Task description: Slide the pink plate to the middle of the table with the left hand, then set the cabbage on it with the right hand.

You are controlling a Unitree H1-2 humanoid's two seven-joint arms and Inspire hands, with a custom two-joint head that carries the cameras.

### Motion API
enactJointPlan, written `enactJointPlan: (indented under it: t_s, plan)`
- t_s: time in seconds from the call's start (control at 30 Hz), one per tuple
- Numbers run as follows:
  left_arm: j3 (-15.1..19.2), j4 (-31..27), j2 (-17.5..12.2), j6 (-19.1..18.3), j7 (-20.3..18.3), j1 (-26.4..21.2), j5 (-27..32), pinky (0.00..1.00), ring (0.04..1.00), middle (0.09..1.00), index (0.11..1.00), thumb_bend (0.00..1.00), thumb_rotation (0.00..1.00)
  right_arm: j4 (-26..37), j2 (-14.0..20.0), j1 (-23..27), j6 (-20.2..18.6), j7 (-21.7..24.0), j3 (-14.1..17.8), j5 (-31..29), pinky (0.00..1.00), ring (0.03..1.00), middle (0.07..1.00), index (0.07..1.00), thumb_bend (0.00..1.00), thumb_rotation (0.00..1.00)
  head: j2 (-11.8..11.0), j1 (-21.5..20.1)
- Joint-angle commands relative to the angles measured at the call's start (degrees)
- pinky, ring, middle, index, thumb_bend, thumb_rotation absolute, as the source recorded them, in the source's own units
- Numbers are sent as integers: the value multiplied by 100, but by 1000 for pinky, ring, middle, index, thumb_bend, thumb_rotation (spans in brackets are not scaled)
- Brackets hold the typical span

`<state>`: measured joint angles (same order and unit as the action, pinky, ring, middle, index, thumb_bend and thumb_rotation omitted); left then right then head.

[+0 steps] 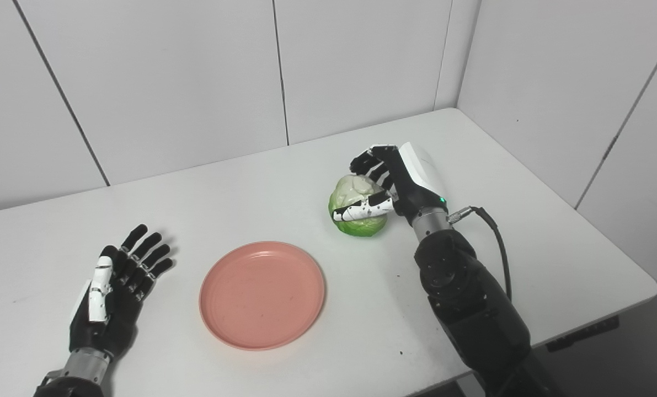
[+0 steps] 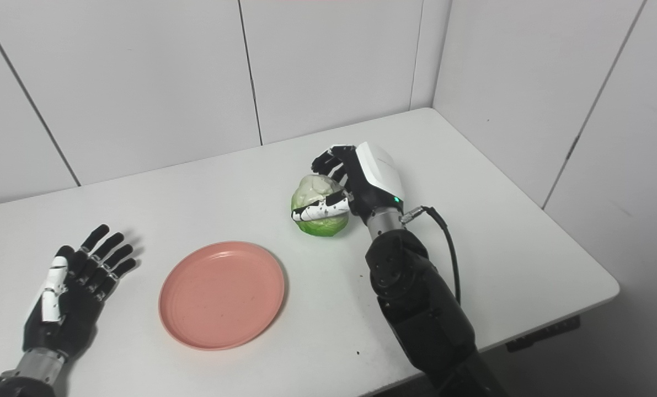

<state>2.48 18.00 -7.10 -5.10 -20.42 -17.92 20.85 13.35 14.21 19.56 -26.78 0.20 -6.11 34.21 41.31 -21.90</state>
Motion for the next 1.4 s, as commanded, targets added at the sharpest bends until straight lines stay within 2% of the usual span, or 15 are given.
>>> enactJointPlan:
  t_s: [0.0, 0.63, 0.83, 1.03, 1.23, 1.37]
  plan:
    - [-116, 68, 40, -410, 133, 167, -189, 844, 862, 881, 871, 469, 1000, 246, -3, 313, 161, 66, -63, 44, 384, 435, 471, 496, 530, 0, 2, 7]
    - [-369, -726, 536, -952, 761, 320, -541, 872, 881, 899, 892, 440, 1000, -65, -464, 594, 437, 411, -977, 77, 389, 440, 484, 486, 530, 0, 96, 1148]
    - [-419, -856, 654, -1079, 893, 331, -585, 873, 889, 903, 895, 420, 1000, -308, -606, 647, 665, 401, -1182, 55, 368, 429, 476, 493, 530, 0, 128, 1353]
    - [-477, -884, 708, -1080, 942, 325, -698, 883, 890, 898, 895, 429, 1000, -560, -729, 651, 850, 394, -1324, 21, 393, 452, 497, 476, 529, 0, 155, 1486]
    - [-498, -904, 774, -1104, 1021, 308, -802, 875, 880, 891, 885, 431, 1000, -663, -792, 631, 803, 447, -1437, 57, 392, 441, 492, 480, 530, 0, 191, 1600]
    - [-492, -883, 800, -1098, 1023, 291, -832, 879, 877, 890, 883, 433, 1000, -729, -762, 587, 906, 471, -1507, 40, 364, 425, 480, 489, 530, 0, 213, 1621]
